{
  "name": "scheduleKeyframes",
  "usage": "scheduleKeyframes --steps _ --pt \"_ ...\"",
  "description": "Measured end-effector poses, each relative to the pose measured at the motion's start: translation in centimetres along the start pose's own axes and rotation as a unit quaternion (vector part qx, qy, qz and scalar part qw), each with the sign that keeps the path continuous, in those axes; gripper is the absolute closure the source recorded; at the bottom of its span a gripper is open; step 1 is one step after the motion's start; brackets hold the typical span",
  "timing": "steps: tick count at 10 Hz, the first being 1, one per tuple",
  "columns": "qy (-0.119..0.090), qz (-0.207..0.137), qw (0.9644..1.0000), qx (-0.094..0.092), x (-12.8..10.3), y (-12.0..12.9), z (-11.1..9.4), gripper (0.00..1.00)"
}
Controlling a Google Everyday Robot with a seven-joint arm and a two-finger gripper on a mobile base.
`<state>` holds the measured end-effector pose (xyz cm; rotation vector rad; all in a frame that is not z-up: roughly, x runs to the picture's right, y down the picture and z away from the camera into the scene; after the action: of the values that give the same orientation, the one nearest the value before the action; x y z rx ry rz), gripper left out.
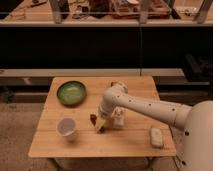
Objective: Place the pepper on the white sponge
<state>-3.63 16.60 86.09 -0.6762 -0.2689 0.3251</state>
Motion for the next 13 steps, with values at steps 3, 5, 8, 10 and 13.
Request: scheduleKeyframes --steps 3,5,8,10,13 --pt "0.011 -0.007 0.9999 0.000 -0.7 0.6 0.7 0.60" --pt "0.019 -0.008 0.9998 -0.001 -0.8 1.0 1.3 0.62" --pt "0.028 -0.015 0.9995 -0.001 -1.2 1.5 1.7 0.62" --pt "0.034 -0.022 0.9992 0.001 -1.3 1.6 1.8 0.62" --pt "0.035 -0.029 0.9990 0.000 -1.4 1.8 1.9 0.63"
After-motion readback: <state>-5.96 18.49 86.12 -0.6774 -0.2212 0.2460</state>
